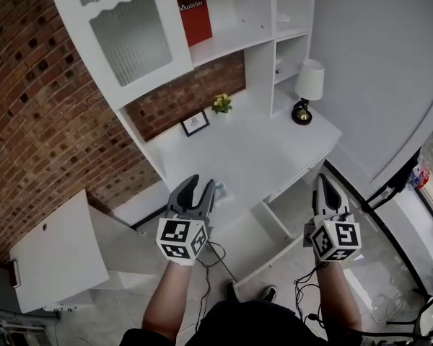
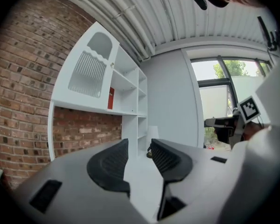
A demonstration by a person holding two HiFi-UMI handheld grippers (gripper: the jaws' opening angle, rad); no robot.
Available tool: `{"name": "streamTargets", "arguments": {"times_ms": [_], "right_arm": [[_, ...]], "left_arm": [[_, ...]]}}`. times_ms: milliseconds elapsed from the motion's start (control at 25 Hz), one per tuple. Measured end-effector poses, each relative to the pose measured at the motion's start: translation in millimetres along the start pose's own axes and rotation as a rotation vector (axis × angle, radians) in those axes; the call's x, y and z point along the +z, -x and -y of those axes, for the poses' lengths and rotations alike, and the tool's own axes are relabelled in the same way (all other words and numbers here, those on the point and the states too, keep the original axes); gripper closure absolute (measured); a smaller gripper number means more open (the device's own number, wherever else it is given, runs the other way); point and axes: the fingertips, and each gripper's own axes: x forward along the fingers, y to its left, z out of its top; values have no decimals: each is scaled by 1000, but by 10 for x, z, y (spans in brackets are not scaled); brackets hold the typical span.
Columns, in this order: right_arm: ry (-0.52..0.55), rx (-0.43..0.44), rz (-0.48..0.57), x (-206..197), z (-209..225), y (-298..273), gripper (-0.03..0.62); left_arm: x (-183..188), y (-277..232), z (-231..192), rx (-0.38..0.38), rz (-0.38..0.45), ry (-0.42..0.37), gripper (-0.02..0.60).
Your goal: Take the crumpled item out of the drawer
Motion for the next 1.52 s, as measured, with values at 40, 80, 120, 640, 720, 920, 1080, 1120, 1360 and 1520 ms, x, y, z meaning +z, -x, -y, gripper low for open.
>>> {"name": "streamTargets", "arguments": {"times_ms": [40,80,120,640,720,920,1080,1120,1360,1520], "right_arm": [[3,5,12,50,-22,17,594],[9,13,24,98,-46,30,594],[16,19,35,142,-69,40,594],[108,44,97,429,-238,264,594],[110,49,94,421,-256,274,594],[117,61,92,425,-293,254,594],[121,64,80,369,-308,239,594],[121,65,79,365,-310,230,594],[133,68,74,339,-302,180,594],[132,65,66,316,-282,152,594]], "left_arm": [[88,30,55,-5,19,-11,430],[169,54,105,-11,37,-20,431],[238,76,146,-16,53,-26,433],[525,367,251,8,116,-35,446],[507,387,256,10,114,-35,448],[515,384,231,19,118,-31,449],[451,377,203,23,108,-22,449],[439,372,197,24,106,-20,451],[397,326,175,24,94,-29,451],[386,305,171,21,89,-27,453]]}}
